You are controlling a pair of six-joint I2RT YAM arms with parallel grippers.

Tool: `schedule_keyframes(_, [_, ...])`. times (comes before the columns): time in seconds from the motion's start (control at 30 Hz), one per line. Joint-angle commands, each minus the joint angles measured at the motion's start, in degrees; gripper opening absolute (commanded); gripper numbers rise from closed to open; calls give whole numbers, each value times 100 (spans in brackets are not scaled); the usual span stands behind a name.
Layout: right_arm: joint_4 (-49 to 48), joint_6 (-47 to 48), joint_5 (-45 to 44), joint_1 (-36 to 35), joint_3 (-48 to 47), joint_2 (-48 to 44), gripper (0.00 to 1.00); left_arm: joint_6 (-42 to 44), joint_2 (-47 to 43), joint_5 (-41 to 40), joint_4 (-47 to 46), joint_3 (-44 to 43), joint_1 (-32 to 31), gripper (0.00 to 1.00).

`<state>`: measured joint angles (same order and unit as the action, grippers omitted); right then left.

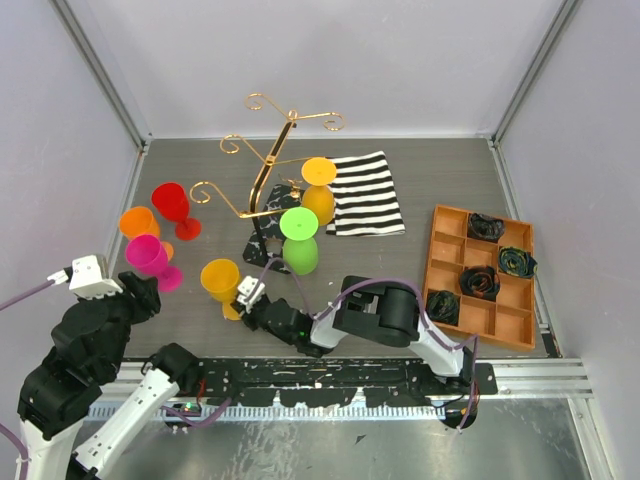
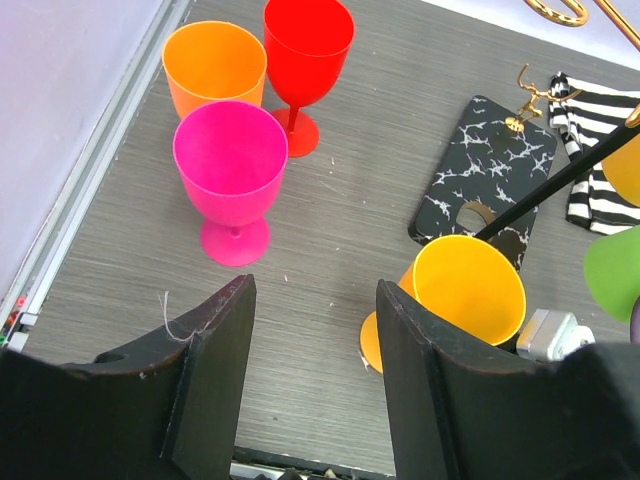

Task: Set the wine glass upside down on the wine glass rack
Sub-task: Move the wine glass to the center of the board.

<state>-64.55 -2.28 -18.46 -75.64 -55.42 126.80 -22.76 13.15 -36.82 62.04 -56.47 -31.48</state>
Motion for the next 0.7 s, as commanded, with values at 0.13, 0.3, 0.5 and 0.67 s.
schedule_keyframes(0.13, [-1171,32,-317,-48,115,115,39,-35,-47,-46,-160,88,28,58])
schedule_keyframes(0.3, [-1183,60,-397,-48,-15,268,42,-31,-32,-40,-164,83,28,58])
schedule_keyframes(0.5, [-1199,105,-419,-44,-190,438,40,-35,-31,-44,-169,89,28,58])
schedule_keyframes(0.67, [-1265,174,-459,-39,-304,548,39,-35,-23,-51,-174,92,26,58])
